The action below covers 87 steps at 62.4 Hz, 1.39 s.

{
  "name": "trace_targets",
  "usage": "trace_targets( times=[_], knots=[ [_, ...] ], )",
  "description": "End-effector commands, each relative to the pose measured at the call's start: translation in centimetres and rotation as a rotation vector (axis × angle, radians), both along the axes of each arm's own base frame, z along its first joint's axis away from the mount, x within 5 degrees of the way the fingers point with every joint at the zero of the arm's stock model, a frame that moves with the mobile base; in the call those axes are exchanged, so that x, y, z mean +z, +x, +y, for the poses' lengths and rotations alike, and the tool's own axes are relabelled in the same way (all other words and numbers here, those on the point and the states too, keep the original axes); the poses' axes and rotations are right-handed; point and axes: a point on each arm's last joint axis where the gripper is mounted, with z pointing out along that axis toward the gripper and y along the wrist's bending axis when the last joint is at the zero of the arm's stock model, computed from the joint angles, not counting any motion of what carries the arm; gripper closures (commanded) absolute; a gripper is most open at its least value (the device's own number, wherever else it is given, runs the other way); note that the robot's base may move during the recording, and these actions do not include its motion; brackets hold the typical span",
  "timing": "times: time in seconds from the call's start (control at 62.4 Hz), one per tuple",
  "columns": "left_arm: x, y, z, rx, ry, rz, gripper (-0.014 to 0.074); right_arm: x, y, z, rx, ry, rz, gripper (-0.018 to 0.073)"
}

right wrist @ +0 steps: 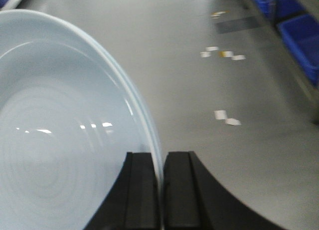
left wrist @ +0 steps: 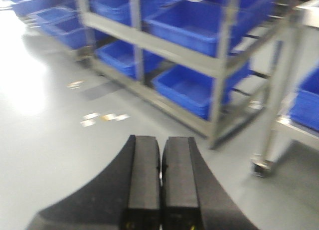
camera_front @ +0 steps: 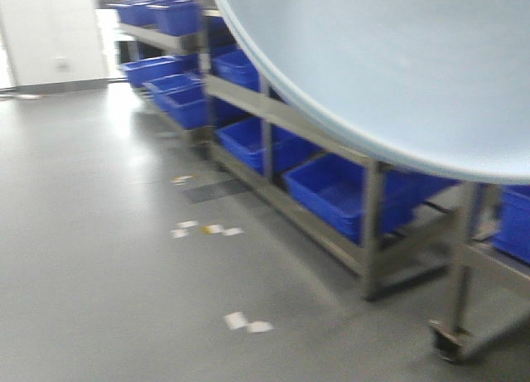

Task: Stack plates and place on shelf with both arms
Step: 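Drive the base to the blue-bin shelf while holding the stack up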

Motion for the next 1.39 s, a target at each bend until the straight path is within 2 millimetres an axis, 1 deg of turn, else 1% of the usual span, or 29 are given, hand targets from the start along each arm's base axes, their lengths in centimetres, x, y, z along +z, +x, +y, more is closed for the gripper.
trace_targets(
  times=[0.0,1.379],
  knots=[
    [1.9,0.12,0.1,0.014,-0.036,-0.119,0.0512,1.63,0.15,-0.15,-0.033,0.058,-0.088,0.0503],
    [1.9,0.12,0.1,0.014,-0.036,-0.119,0.0512,1.63,0.15,-0.15,-0.033,0.058,-0.088,0.0503]
  ],
)
